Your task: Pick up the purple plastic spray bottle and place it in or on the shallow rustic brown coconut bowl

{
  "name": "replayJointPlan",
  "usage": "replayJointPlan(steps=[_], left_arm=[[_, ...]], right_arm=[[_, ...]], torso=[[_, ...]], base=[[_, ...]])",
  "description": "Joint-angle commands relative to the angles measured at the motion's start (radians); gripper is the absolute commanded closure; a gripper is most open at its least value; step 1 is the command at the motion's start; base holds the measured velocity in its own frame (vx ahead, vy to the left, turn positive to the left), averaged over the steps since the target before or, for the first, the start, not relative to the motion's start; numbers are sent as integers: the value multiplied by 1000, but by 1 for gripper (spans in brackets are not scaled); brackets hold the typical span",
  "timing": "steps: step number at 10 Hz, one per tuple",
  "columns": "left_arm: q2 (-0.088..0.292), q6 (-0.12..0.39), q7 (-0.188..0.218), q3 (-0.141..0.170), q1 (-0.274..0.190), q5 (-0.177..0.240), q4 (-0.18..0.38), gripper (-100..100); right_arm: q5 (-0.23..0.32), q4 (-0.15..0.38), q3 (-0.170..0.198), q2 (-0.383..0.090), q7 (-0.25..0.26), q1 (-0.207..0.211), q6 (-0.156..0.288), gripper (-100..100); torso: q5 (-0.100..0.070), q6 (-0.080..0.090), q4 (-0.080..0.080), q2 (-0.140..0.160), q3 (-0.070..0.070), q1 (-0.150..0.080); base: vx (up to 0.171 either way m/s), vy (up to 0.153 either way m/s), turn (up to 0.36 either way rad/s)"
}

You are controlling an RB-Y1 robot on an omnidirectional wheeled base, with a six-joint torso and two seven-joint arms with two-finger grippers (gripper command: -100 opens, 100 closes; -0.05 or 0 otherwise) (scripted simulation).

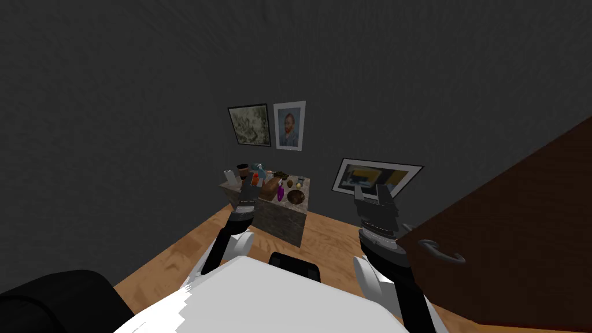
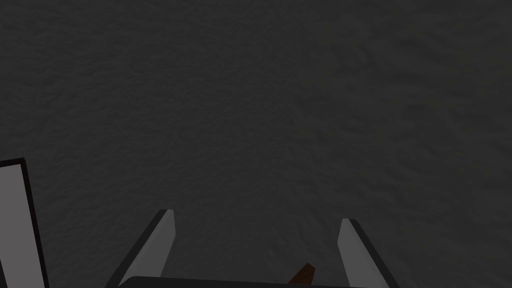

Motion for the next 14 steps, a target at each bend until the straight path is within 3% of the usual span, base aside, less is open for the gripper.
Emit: replayJointPlan(steps=[1, 14], left_arm=[[47, 0, -4, -5, -1, -9, 13, -100], [305, 18, -70, -68, -9, -137, 198, -100]], right_arm=[[0, 0, 0, 0, 0, 0, 0, 0], [0, 0, 0, 0, 0, 0, 0, 0]], torso=[[0, 0, 0, 0, 0, 0], [-1, 0, 1, 3, 2, -5]], base=[[-8, -18, 87], [-38, -58, 104]])
